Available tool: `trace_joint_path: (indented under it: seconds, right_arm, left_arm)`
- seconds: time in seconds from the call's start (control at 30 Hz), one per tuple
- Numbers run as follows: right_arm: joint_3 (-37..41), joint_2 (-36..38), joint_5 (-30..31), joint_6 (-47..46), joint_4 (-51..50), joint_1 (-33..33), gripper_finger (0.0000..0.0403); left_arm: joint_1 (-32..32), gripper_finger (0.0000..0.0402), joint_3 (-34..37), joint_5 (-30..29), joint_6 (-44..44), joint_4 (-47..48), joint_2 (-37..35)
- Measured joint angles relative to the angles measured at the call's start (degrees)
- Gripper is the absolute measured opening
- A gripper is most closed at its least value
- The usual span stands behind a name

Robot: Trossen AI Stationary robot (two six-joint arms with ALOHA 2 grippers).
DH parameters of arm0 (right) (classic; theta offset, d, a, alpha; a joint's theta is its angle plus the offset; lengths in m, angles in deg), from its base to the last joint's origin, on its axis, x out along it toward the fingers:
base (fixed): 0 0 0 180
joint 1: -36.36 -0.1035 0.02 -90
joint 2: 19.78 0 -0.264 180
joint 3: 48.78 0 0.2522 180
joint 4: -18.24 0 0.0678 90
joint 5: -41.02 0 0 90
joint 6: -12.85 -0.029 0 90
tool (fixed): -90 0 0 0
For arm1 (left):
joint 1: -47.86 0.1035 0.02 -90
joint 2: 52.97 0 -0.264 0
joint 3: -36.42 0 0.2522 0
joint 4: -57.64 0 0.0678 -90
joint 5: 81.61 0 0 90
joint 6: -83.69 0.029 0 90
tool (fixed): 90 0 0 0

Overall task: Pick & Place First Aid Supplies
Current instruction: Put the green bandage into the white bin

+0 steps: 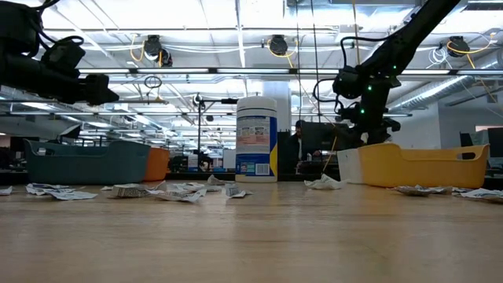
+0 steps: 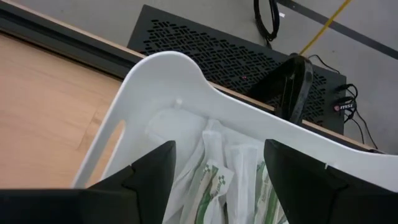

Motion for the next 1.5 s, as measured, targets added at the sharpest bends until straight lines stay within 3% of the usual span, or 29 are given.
trace_joint_path:
  seconds: [0.57,0.73,1.03,1.3,1.5]
  right_arm:
    - [-0.2,0.0,0.2,2.6,-0.5,-1.3,0.0238]
    - [-4.3,0.0,4.7,5.6,-8.3,-2.9,0.0238]
    - [-18.5,0.0,4.5,3.1,-34.5,-4.1,0.0238]
    - [-23.9,0.0,-4.1,3.7,-47.1,-6.8,0.0238]
    - [-23.9,0.0,-9.0,13.0,-48.3,-14.1,0.0238]
  left_arm:
    - [0.0,0.0308,0.0,0.0,0.0,0.0,0.0]
    - [0.0,0.0308,0.0,0.0,0.0,0.0,0.0]
    - [0.0,0.0308,0.0,0.0,0.0,0.0,0.0]
    - [0.0,0.0308,0.0,0.0,0.0,0.0,0.0]
    - [0.0,0.0308,0.0,0.0,0.0,0.0,0.0]
